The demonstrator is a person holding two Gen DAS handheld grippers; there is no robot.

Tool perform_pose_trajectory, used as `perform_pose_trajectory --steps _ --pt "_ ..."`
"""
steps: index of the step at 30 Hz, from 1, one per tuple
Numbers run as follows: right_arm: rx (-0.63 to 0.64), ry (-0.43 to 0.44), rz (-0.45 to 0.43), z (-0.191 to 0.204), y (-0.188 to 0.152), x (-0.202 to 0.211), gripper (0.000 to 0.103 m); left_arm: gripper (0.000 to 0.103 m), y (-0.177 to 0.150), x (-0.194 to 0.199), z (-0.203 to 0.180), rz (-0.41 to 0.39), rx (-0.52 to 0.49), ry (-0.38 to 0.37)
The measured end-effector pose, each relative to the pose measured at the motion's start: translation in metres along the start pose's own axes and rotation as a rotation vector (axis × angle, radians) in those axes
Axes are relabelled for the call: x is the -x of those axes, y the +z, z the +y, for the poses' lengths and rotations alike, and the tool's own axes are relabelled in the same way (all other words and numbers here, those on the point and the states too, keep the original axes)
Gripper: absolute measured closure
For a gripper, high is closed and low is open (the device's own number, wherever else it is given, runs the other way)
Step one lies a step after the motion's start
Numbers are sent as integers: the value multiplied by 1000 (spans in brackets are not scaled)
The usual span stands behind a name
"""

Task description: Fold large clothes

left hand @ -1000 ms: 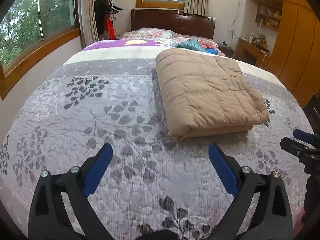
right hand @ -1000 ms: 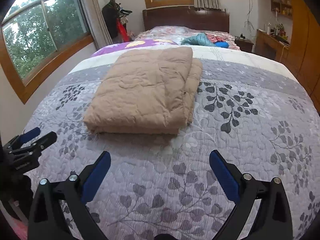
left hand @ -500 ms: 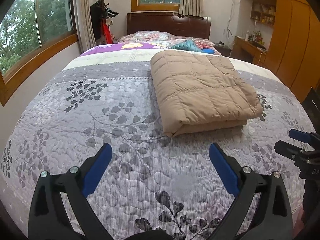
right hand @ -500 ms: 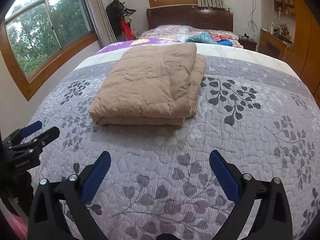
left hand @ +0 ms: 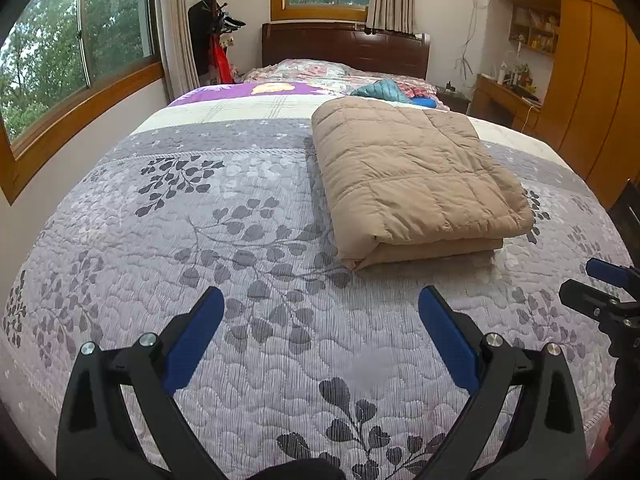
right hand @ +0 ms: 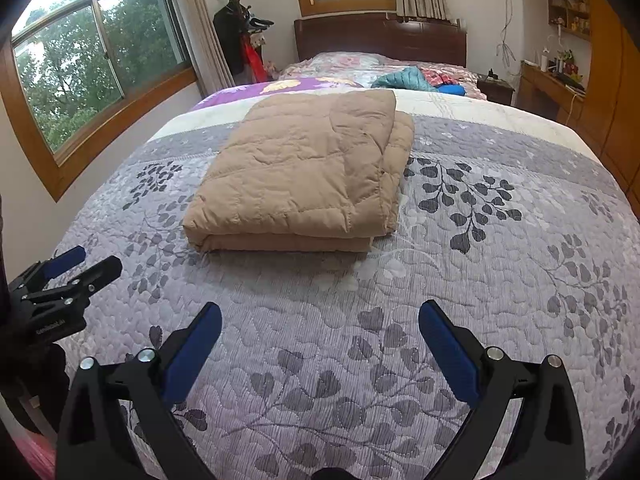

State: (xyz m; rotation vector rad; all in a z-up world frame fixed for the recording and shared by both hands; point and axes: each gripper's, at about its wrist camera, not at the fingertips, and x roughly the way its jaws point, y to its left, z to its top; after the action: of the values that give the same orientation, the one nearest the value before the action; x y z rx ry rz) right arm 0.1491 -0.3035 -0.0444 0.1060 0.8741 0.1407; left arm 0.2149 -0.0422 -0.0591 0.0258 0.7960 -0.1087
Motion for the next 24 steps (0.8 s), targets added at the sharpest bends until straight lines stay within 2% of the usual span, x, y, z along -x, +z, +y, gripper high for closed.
perform_pose_trajectory --steps 24 --pt "13 3 0 4 -1 -1 4 6 0 -2 1 10 -6 -9"
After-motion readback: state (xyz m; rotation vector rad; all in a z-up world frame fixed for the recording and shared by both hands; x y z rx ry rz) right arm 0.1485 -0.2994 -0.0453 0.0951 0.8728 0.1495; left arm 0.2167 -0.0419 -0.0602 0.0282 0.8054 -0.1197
